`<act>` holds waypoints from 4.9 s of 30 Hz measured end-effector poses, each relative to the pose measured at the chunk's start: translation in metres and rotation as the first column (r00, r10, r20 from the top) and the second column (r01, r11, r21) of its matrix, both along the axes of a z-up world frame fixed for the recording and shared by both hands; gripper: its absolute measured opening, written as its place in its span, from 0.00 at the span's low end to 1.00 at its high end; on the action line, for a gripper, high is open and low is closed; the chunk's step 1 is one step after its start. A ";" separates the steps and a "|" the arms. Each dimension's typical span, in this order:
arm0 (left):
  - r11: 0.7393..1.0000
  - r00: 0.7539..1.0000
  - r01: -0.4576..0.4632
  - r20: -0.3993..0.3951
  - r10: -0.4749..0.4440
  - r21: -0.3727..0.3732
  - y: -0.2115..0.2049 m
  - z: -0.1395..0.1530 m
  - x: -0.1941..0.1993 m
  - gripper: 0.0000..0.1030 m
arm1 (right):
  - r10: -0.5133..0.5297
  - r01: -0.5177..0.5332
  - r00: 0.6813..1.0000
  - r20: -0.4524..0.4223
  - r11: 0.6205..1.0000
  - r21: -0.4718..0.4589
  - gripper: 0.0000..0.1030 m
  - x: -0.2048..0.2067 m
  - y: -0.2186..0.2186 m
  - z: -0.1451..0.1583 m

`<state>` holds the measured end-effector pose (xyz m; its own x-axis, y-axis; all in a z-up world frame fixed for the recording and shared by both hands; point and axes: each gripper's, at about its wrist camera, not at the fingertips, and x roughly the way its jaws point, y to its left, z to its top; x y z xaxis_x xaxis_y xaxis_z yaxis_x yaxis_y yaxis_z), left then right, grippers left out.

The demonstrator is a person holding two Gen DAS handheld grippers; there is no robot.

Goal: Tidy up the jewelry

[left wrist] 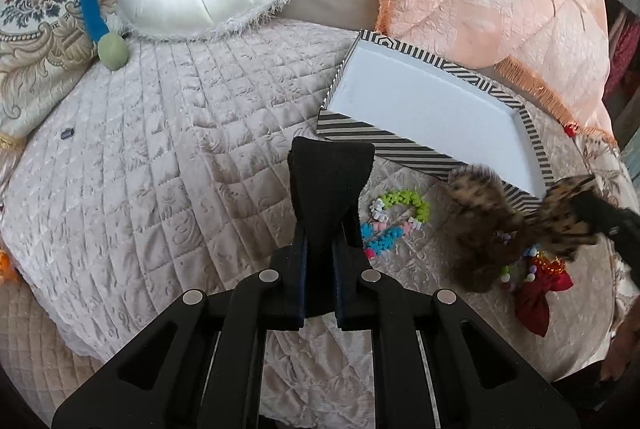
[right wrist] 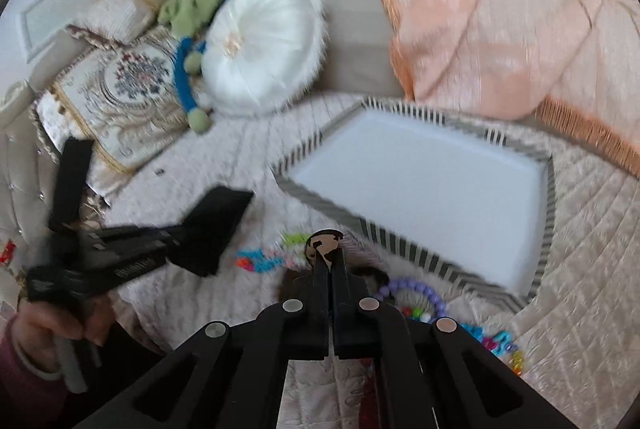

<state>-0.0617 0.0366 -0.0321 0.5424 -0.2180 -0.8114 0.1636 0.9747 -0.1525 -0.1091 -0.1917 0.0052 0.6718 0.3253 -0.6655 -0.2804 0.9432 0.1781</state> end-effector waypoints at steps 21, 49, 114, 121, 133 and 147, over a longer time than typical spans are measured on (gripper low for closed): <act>0.988 0.993 0.118 0.042 -0.114 -0.097 -0.048 0.045 0.027 0.08 | -0.105 0.103 0.989 0.100 0.994 0.021 0.00 0.014 -0.050 0.066; 0.995 0.987 0.095 -0.132 -0.092 0.014 -0.124 -0.029 0.155 0.11 | -0.269 0.285 0.939 -0.213 0.957 0.049 0.03 0.098 -0.123 -0.060; 0.994 0.998 0.016 -0.054 -0.021 -0.105 -0.020 -0.003 0.029 0.66 | -0.128 0.127 0.992 -0.017 0.991 -0.043 0.57 0.016 -0.019 -0.034; 0.995 0.989 0.096 -0.114 -0.098 -0.023 -0.041 -0.026 0.031 0.66 | -0.084 0.080 0.996 -0.028 0.988 -0.129 0.57 0.034 -0.006 -0.046; 0.992 0.980 0.110 -0.173 -0.097 0.068 -0.059 -0.057 0.050 0.64 | -0.051 0.034 0.996 -0.073 0.976 -0.216 0.21 0.076 -0.004 -0.071; 0.994 0.987 0.106 -0.117 -0.110 -0.039 -0.044 -0.036 0.046 0.13 | -0.097 0.100 0.994 -0.058 0.994 0.047 0.06 0.064 -0.036 -0.044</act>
